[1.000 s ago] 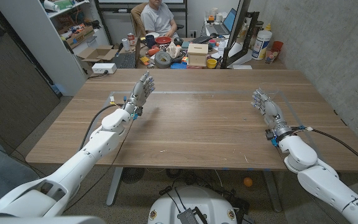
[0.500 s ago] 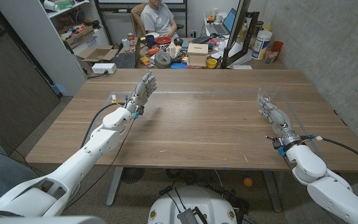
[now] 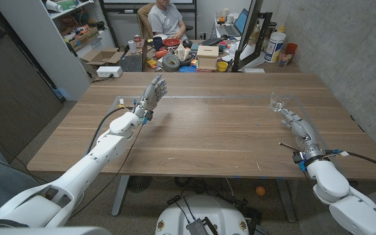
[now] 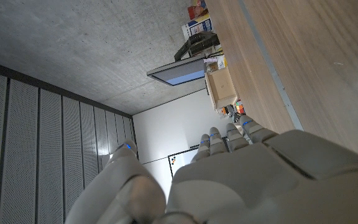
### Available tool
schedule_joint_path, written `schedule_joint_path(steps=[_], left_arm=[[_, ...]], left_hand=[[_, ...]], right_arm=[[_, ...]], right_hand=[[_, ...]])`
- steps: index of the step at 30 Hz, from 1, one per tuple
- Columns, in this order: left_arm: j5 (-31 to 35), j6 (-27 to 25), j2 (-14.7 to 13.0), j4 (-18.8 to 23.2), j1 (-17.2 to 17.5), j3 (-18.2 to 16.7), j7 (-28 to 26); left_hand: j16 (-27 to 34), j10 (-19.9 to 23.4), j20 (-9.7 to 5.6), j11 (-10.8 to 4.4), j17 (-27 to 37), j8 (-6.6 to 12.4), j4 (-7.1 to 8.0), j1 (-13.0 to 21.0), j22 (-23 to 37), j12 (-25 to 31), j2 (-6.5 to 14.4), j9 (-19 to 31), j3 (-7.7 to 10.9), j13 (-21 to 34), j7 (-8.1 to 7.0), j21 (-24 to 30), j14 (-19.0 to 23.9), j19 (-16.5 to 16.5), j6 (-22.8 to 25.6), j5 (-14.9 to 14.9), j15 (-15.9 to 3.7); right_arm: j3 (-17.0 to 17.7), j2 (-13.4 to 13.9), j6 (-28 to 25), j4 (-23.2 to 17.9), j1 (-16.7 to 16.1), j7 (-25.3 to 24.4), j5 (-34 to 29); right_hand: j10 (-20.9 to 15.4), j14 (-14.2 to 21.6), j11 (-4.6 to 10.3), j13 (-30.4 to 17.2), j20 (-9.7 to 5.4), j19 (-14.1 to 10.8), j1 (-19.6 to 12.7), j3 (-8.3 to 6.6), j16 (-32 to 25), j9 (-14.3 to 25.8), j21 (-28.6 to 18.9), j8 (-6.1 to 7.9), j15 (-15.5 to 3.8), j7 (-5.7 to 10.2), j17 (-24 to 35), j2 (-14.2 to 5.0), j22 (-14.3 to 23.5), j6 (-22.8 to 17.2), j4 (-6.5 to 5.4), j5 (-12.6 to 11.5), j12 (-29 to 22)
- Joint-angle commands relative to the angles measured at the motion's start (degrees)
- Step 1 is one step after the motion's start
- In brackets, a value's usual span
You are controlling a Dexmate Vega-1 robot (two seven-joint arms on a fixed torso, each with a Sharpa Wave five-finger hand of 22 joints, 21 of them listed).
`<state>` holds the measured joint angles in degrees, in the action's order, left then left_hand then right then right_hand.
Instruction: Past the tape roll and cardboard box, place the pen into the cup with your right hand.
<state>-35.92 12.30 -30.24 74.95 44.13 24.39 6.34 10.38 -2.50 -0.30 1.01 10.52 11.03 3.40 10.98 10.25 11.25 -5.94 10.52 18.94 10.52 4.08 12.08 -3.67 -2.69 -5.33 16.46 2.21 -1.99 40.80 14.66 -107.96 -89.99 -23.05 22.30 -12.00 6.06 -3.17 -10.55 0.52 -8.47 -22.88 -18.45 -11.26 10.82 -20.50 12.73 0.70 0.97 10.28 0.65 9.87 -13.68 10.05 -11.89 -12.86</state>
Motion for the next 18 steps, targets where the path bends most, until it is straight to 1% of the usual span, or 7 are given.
schedule_joint_path(steps=[1, 3, 4, 5, 10, 13, 18], left_arm=[[-0.1, -0.3, 0.3, 0.1, -0.4, 0.2, 0.1], [0.0, -0.2, 0.4, 0.1, -0.5, 0.2, 0.1], [0.0, -0.2, 0.4, 0.2, -0.5, 0.3, 0.1], [0.1, -0.1, 0.4, 0.1, -0.6, 0.3, 0.2], [0.3, -0.2, 0.6, 0.0, -1.1, 0.6, 0.4], [0.3, -0.4, 0.8, -0.2, -1.4, 0.7, 0.4], [0.5, -0.5, 1.0, -0.4, -1.8, 1.1, 0.8]], left_hand=[[0.4, -0.5, 0.20, -0.11, 0.2, 0.31, 0.03, 0.5, 0.2, 0.3, 0.2, 0.2, -0.06, 0.3, -0.21, -0.1, -0.6, -0.4, 0.0, 0.1, -0.09], [0.4, -0.5, 0.23, -0.10, 0.2, 0.30, 0.03, 0.5, 0.2, 0.3, 0.2, 0.2, -0.10, 0.3, -0.23, -0.1, -0.6, -0.4, 0.0, 0.1, -0.08], [0.4, -0.5, 0.19, -0.09, 0.2, 0.30, 0.03, 0.5, 0.2, 0.3, 0.2, 0.2, -0.10, 0.3, -0.22, -0.1, -0.6, -0.4, 0.0, 0.1, -0.10], [0.4, -0.5, 0.21, -0.07, 0.2, 0.30, 0.04, 0.5, 0.2, 0.3, 0.2, 0.2, -0.12, 0.3, -0.25, -0.1, -0.6, -0.4, 0.0, 0.1, -0.08], [0.4, -0.5, 0.24, -0.17, 0.2, 0.31, 0.05, 0.5, 0.2, 0.3, 0.2, 0.2, -0.17, 0.3, -0.24, -0.2, -0.7, -0.4, 0.0, 0.1, -0.10], [0.4, -0.4, 0.22, -0.14, 0.2, 0.30, 0.05, 0.5, 0.2, 0.3, 0.2, 0.2, -0.19, 0.3, -0.21, -0.2, -0.7, -0.4, 0.0, 0.1, -0.09], [0.4, -0.4, 0.29, -0.12, 0.2, 0.29, 0.06, 0.5, 0.2, 0.3, 0.2, 0.2, -0.23, 0.3, -0.23, -0.2, -0.7, -0.5, 0.0, 0.1, -0.10]], right_arm=[[3.8, -1.4, -3.1, -3.3, -5.2, -4.5, -5.9], [4.5, -1.7, -4.4, -4.4, -6.1, -5.3, -6.9], [4.9, -1.6, -4.9, -4.9, -6.6, -5.5, -7.5], [5.2, -1.8, -5.8, -5.5, -7.1, -6.0, -8.1], [6.9, -2.3, -9.2, -8.0, -9.3, -7.2, -11.0], [7.6, -2.8, -10.8, -9.2, -10.3, -8.1, -13.0], [8.7, -3.2, -14.0, -11.2, -12.0, -9.3, -17.2]], right_hand=[[-0.6, 1.2, 0.34, -0.1, 0.27, -0.7, -1.4, -0.62, -0.2, 0.1, 0.3, 0.39, -0.15, 0.39, 0.1, 0.21, 0.1, -0.9, 0.07, -0.7, -0.5], [-0.6, 1.2, 0.36, -0.1, 0.44, -0.7, -1.7, -0.72, -0.2, 0.1, 0.4, 0.46, -0.17, 0.61, 0.1, 0.23, 0.1, -1.2, 0.09, -0.8, -0.5], [-0.5, 1.2, 0.72, -0.1, 0.51, -0.7, -2.2, -0.85, -0.1, 0.2, 0.5, 0.48, -0.18, 0.76, 0.1, 0.24, 0.1, -1.4, 0.12, -0.9, -0.4], [-0.5, 1.2, 0.78, -0.1, 0.57, -0.8, -2.7, -1.00, -0.1, 0.2, 0.7, 0.55, -0.12, 1.22, 0.1, 0.27, 0.1, -1.7, 0.15, -1.0, -0.4], [-0.7, 1.3, 1.15, -0.1, 0.82, -0.9, -4.0, -1.38, 0.0, 0.2, 1.0, 0.66, -0.17, 1.85, 0.1, 0.23, 0.1, -2.2, 0.19, -1.1, -0.4], [-0.6, 1.3, 1.63, -0.1, 0.41, -0.7, -4.8, -1.64, 0.1, 0.3, 1.3, 0.66, -0.12, 2.29, 0.0, 0.25, 0.1, -2.4, 0.22, -1.2, -0.3], [0.0, 0.9, 2.34, -0.2, 0.57, -0.1, -6.4, -2.06, 0.4, 0.4, 2.1, 0.62, 0.22, 3.00, 0.0, 0.43, 0.1, -2.8, 0.20, -1.4, 0.0]])
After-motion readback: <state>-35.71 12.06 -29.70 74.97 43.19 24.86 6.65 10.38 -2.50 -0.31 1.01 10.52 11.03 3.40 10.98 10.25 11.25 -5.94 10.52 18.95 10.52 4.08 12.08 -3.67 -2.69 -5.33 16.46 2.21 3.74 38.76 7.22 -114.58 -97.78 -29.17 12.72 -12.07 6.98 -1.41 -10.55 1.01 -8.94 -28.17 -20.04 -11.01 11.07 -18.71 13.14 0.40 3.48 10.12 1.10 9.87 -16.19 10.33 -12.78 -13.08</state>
